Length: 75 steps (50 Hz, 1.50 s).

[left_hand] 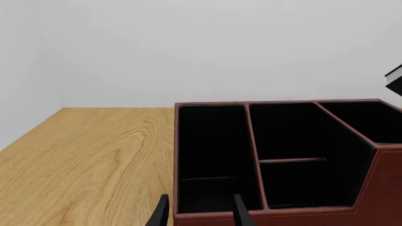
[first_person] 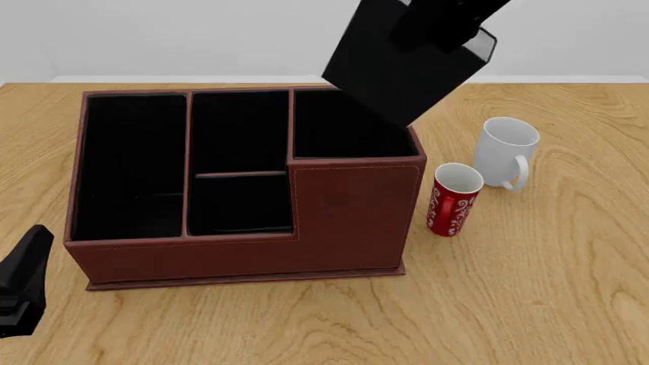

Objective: Pick up the book and place it in the right compartment of the caddy.

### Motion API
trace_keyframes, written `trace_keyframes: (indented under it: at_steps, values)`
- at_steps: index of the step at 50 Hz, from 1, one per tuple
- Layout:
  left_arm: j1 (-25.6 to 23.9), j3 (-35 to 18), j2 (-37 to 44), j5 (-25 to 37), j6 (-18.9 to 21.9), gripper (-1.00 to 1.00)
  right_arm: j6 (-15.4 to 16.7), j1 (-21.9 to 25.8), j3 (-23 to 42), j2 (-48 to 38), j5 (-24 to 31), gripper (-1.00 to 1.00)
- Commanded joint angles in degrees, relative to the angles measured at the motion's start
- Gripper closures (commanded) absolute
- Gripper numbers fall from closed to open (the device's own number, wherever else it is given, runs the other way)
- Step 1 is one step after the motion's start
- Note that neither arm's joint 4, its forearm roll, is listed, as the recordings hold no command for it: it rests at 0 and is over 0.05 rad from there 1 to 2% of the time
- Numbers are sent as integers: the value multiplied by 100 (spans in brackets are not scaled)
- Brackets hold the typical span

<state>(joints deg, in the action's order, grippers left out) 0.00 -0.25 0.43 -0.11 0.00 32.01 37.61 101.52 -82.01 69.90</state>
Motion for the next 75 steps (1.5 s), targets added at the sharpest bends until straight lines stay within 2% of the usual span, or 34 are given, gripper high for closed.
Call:
trace_keyframes:
  at_steps: [1,11,12,39,75]
  values:
    - [0,0,0,0,0,-100,-248,134,71,-81,0,100]
    - [0,0,0,0,0,-100,-377,164,44,-113,0,100]
    - [0,0,0,0,0,-100,-466,193,86,-131,0,100]
    - [0,0,0,0,0,-100,-702,341,110,-356,0,100]
    - [0,0,0,0,0,-100,-820,260,119,-672,0,100]
